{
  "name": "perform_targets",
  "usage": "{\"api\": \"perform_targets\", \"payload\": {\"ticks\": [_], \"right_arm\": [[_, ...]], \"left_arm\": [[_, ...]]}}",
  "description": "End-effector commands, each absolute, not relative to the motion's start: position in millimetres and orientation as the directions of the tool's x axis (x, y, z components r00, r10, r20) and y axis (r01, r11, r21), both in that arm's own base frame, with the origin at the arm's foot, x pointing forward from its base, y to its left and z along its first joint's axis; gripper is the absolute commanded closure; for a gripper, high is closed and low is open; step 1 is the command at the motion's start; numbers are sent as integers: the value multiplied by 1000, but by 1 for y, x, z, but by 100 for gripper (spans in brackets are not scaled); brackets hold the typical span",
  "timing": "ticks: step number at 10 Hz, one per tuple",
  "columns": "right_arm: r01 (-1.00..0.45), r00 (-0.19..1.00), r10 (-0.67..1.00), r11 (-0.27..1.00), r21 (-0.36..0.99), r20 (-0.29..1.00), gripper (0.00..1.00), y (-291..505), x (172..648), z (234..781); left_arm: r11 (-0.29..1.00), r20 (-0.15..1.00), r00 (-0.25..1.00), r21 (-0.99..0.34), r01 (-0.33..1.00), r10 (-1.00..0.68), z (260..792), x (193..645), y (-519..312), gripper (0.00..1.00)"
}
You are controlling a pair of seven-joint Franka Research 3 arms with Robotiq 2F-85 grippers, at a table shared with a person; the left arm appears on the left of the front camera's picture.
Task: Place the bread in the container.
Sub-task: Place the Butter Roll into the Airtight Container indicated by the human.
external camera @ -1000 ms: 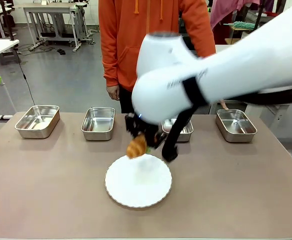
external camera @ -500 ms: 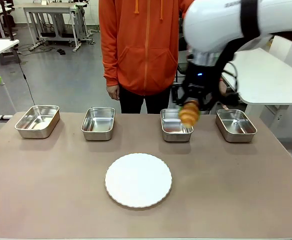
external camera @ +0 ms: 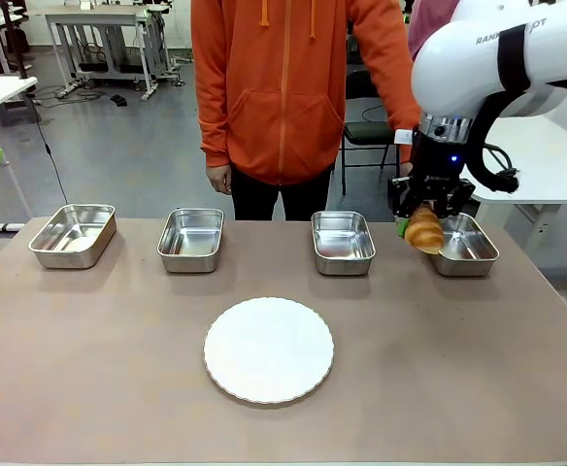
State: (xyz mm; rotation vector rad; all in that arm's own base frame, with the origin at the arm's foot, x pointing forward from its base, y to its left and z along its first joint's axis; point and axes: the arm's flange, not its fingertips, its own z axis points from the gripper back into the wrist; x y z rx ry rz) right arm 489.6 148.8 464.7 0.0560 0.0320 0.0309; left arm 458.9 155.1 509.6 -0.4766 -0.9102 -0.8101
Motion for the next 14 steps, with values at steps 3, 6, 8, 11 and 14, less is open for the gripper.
{"api": "perform_targets", "payload": {"ticks": [3, 6, 8, 11, 14], "right_arm": [[-17, 999, 19, 998, 54, -33, 45, 153, 487, 468], [-80, 991, 79, 997, 6, 106, 45, 83, 534, 477], [-107, 981, 104, 994, 10, 162, 45, 42, 559, 463], [-184, 972, 175, 982, 43, 160, 45, -3, 587, 432], [-248, 957, 232, 966, 75, 172, 45, -15, 597, 398]], "left_arm": [[615, 844, 348, -28, 788, -408, 511, 458, 154, 0], [615, 844, 348, -28, 788, -408, 511, 458, 154, 0], [615, 844, 348, -28, 788, -408, 511, 458, 154, 0], [615, 844, 348, -28, 788, -408, 511, 458, 154, 0], [615, 844, 348, -28, 788, -408, 511, 458, 154, 0]]}}
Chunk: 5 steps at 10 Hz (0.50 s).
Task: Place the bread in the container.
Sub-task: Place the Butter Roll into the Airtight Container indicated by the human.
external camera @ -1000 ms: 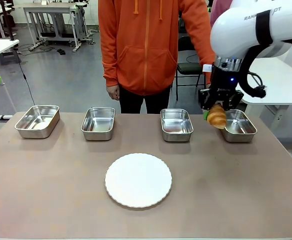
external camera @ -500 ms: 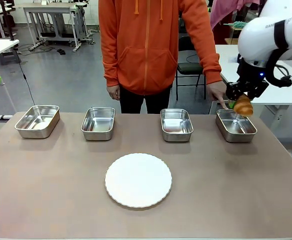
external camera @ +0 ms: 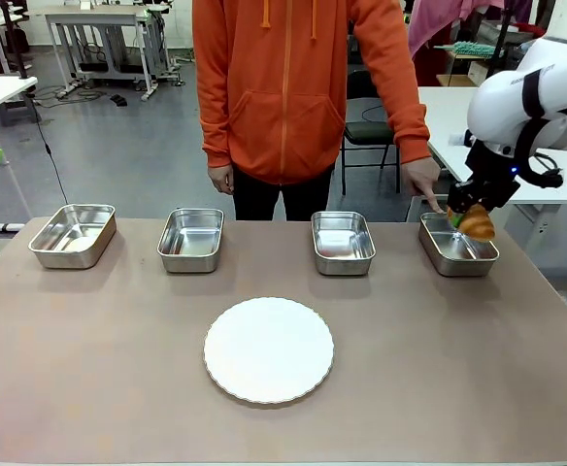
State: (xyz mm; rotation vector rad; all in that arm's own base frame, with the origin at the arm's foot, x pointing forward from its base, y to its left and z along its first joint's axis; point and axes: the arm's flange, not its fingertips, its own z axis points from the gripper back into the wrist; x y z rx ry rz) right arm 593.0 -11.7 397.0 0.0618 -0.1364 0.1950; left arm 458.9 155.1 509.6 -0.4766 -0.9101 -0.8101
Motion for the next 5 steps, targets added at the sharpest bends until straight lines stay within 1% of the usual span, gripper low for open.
{"api": "perform_targets", "payload": {"ticks": [1, 3, 4, 5], "right_arm": [[-257, 953, 239, 963, 80, 185, 45, -16, 596, 391], [-262, 952, 245, 962, 73, 183, 45, -15, 594, 377], [-234, 957, 217, 970, 70, 193, 45, -17, 597, 375], [-219, 951, 194, 973, 80, 239, 0, -17, 598, 374]], "left_arm": [[615, 844, 348, -28, 788, -408, 511, 458, 154, 0], [615, 844, 348, -28, 788, -408, 511, 458, 154, 0], [615, 844, 348, -28, 788, -408, 511, 458, 154, 0], [615, 844, 348, -28, 788, -408, 511, 458, 154, 0]]}}
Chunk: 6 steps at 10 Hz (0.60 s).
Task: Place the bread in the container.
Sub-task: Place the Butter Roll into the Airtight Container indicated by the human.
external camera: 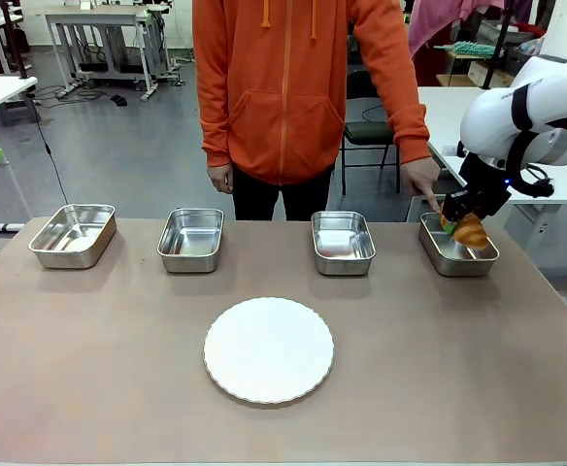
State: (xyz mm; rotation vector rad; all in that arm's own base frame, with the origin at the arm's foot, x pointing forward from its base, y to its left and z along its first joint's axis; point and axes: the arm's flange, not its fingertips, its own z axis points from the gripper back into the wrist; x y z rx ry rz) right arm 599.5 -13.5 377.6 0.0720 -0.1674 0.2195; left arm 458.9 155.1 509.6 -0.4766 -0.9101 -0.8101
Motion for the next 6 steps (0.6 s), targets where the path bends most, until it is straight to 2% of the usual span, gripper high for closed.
{"api": "perform_targets", "payload": {"ticks": [1, 5, 6], "right_arm": [[-223, 945, 197, 972, 73, 259, 0, -16, 598, 374], [-248, 941, 224, 966, 67, 255, 0, -19, 596, 376], [-181, 972, 166, 980, 81, 163, 0, -21, 595, 385]], "left_arm": [[615, 844, 348, -28, 788, -408, 511, 458, 154, 0], [615, 844, 348, -28, 788, -408, 511, 458, 154, 0], [615, 844, 348, -28, 788, -408, 511, 458, 154, 0]]}}
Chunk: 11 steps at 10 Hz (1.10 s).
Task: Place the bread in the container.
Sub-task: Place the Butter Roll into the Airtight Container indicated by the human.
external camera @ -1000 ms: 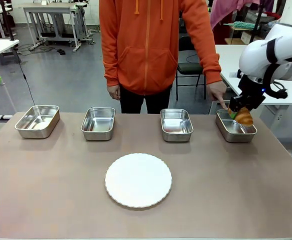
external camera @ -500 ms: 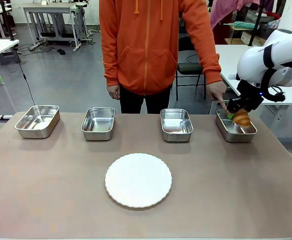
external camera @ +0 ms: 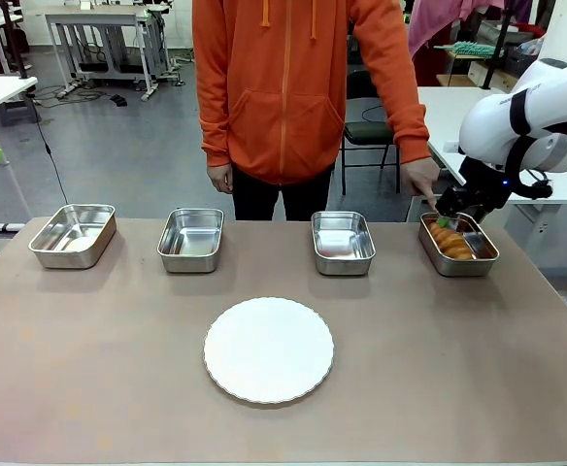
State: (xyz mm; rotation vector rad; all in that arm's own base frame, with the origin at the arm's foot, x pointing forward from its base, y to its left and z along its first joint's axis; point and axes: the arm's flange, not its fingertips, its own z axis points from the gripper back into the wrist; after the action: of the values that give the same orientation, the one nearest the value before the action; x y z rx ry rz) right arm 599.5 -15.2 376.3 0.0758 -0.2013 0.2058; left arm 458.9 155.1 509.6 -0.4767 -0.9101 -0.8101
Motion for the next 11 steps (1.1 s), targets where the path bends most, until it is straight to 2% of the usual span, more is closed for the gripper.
{"api": "perform_targets", "payload": {"ticks": [1, 10, 11], "right_arm": [[-216, 953, 200, 975, 45, 229, 0, -13, 602, 377], [-214, 957, 199, 976, 52, 212, 0, -14, 600, 376], [-168, 965, 149, 983, 74, 215, 0, 8, 584, 389]], "left_arm": [[615, 844, 348, -28, 788, -408, 511, 458, 154, 0], [615, 844, 348, -28, 788, -408, 511, 458, 154, 0], [615, 844, 348, -28, 788, -408, 511, 458, 154, 0]]}}
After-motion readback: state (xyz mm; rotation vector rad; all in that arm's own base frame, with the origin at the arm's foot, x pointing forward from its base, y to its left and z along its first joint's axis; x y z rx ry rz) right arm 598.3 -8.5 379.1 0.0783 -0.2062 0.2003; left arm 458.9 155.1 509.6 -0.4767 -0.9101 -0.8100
